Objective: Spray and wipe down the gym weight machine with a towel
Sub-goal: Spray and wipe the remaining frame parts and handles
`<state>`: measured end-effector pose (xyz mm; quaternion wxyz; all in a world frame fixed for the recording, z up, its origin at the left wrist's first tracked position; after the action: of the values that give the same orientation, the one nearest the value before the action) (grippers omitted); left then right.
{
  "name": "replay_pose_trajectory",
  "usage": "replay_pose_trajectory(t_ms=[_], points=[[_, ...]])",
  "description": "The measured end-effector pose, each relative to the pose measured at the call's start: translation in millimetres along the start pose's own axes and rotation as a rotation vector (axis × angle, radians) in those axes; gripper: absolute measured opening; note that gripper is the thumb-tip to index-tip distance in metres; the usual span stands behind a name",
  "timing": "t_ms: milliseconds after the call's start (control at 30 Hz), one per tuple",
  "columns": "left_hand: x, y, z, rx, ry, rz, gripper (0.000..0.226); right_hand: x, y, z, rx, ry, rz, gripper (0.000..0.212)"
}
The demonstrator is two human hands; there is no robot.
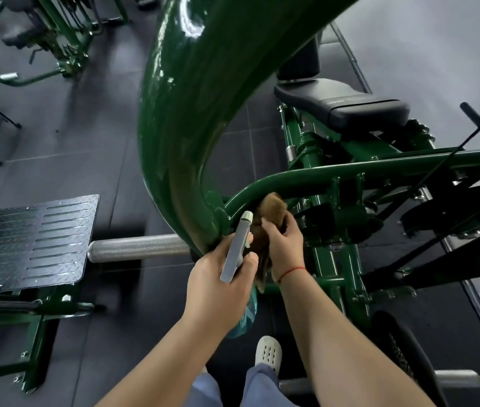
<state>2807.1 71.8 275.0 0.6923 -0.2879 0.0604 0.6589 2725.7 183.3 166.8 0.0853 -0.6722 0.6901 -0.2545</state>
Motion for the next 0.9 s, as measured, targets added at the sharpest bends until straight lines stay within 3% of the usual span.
replay_pose_trajectory(t_ms=[100,133,200,333,433,500,633,667,767,900], points=[[1.1,1.5,-2.2,-0.003,0.012,0.007,0.021,-10.8,-8.7,0.6,0.065,-0.216,-0.331,0.031],[0.9,1.8,-3.3,0.001,0.011,0.009,0.020,-13.4,-12.5,2.0,0.061,-0.255,-0.361,0.031],[0.7,1.5,-3.6,0.026,-0.001,0.010,0.020,-15.9,-20.5,-1.7,-0.009,-0.214,-0.245,0.023],[-0.3,1.6,-3.4,0.017,0.009,0.019,0.022,-23.1,-9.3,-21.5,-0.140,0.091,0.169,0.021],[0.3,2.4,-2.3,0.001,0.000,0.005,0.017,-27.0,8.8,-42.8,-0.190,0.259,0.389,0.042],[0.7,2.3,-2.8,0.011,-0.005,0.010,0.009,-14.6,17.7,-48.4,-0.141,0.237,0.417,0.061],[1.8,3.3,-3.9,0.034,0.015,0.017,0.009,25.4,16.3,-41.8,-0.042,0.140,0.286,0.082],[1.8,3.4,-3.1,0.031,0.028,0.024,0.020,28.2,15.0,-33.8,-0.008,0.122,0.241,0.080],[2.1,3.3,-2.1,0.024,0.038,0.011,0.024,19.4,5.2,-17.0,0.099,0.050,0.061,0.059],[1.9,4.6,-3.4,0.046,0.029,0.003,0.003,-7.0,2.9,-16.3,0.223,0.011,-0.061,0.034]])
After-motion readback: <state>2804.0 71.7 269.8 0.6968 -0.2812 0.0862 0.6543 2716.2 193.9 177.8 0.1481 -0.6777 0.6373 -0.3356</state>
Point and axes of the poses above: each hand's wrist, its own y-axis towards the middle knuckle, its own x-axis out of the palm, z = x × y, the point moved 2 cm from there along y, towards the middle knuckle, and after that the axes turned 13 degrees about -z, right-handed, at the moved point
